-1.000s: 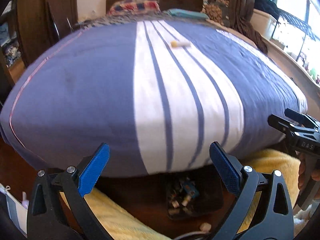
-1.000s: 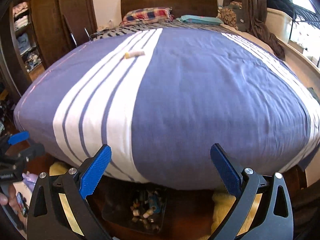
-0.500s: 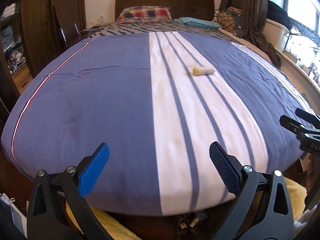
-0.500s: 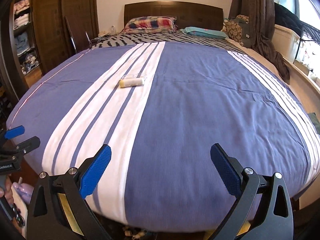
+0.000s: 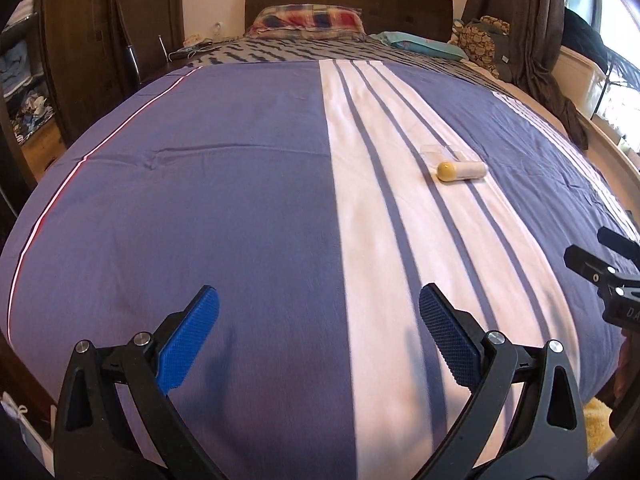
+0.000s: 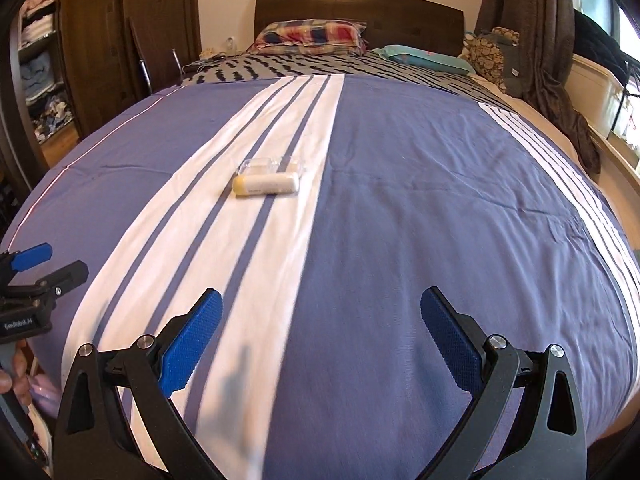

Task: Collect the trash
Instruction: 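Raise both tools back toward the cream tube and clear case, then grasp the cream tube with the right tool while the left tool grasps the clear case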

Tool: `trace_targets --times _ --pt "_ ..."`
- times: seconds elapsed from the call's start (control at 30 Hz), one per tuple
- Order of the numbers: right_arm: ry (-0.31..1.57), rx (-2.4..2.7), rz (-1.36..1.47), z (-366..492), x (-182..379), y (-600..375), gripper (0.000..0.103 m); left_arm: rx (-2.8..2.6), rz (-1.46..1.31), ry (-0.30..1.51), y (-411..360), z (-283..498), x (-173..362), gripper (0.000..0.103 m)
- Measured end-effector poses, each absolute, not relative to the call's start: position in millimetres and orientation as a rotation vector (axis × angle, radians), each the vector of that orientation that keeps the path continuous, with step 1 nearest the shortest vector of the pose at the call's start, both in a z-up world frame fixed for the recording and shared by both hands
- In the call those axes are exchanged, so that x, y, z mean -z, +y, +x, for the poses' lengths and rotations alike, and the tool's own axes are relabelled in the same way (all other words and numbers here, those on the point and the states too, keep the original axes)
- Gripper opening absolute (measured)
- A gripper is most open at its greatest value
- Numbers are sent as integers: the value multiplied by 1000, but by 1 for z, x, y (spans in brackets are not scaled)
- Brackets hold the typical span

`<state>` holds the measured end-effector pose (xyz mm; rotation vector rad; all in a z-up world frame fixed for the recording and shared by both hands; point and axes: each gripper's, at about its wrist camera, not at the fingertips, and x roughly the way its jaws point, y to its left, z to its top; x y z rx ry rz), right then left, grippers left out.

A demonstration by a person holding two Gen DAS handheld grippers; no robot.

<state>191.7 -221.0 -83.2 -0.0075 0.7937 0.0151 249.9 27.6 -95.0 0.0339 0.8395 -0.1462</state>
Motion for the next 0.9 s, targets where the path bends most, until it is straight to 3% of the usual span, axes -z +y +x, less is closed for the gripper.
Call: trace_targets --times 0.67,0.87,0.9 --pt "898 -47 27 317 112 -174 98 158 57 871 34 310 108 95" --pt "923 -37 44 332 116 -174 69 166 62 870 27 318 107 95" --pt "916 -40 54 332 115 -176 69 167 64 870 24 320 107 95"
